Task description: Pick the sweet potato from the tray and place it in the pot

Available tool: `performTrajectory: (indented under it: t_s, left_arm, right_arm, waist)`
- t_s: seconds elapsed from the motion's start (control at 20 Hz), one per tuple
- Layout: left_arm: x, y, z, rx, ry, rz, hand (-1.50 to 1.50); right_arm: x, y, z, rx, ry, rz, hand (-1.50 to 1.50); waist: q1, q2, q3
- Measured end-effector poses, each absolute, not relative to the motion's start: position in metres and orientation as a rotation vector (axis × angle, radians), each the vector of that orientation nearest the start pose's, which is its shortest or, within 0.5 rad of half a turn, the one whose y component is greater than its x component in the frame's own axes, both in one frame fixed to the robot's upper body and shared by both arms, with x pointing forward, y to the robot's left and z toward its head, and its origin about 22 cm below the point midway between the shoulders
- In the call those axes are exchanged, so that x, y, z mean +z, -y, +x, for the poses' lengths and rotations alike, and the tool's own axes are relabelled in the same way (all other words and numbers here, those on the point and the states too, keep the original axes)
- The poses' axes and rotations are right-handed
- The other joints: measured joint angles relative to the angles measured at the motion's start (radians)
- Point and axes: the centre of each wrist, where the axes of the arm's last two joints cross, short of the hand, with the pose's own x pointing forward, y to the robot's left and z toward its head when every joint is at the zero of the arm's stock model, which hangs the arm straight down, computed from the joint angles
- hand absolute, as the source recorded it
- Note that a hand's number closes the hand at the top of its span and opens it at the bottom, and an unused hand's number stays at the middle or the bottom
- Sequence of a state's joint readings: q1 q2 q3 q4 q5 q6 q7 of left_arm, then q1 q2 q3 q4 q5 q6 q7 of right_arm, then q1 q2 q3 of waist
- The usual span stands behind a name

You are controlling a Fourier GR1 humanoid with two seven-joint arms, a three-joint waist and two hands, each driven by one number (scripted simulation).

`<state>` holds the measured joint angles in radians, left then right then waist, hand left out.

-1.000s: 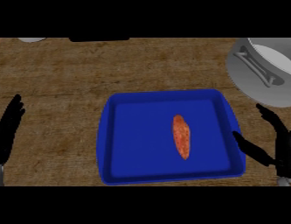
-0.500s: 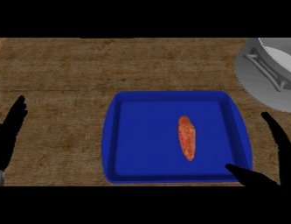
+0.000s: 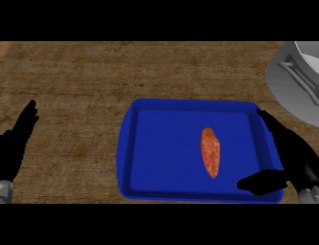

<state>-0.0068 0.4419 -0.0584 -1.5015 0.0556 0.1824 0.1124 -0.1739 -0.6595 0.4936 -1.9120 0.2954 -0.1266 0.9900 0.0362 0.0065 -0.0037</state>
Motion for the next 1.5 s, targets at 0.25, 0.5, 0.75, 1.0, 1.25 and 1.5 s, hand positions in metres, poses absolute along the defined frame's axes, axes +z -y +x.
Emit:
performTrajectory:
  t_s: [0.25, 0.5, 0.75, 1.0, 1.25, 1.5]
  left_arm:
    - [0.02, -0.322, 0.241, -0.17, 1.401, 0.42, 0.0]
    - [0.02, -0.325, 0.238, -0.169, 1.389, 0.424, 0.0]
    - [0.022, -0.33, 0.242, -0.157, 1.389, 0.438, 0.0]
    - [0.022, -0.328, 0.241, -0.162, 1.393, 0.432, 0.0]
    - [0.023, -0.328, 0.24, -0.154, 1.385, 0.426, 0.0]
    - [0.021, -0.33, 0.238, -0.152, 1.382, 0.434, 0.0]
  right_arm:
    - [0.111, 0.196, 0.255, 0.798, 0.883, -0.598, -1.5]
    - [0.111, 0.175, 0.28, 0.847, 0.828, -0.515, -1.5]
    - [0.104, 0.159, 0.296, 0.9, 0.772, -0.492, -1.5]
    - [0.096, 0.147, 0.31, 0.935, 0.722, -0.502, -1.5]
    - [0.082, 0.139, 0.319, 0.96, 0.674, -0.503, -1.5]
    - [0.064, 0.135, 0.317, 0.981, 0.621, -0.497, -1.5]
  waist:
    - [0.002, -0.001, 0.001]
    - [-0.009, -0.003, 0.002]
    - [-0.019, -0.005, 0.003]
    - [-0.023, -0.006, 0.003]
    - [-0.025, -0.006, 0.003]
    - [-0.029, -0.007, 0.003]
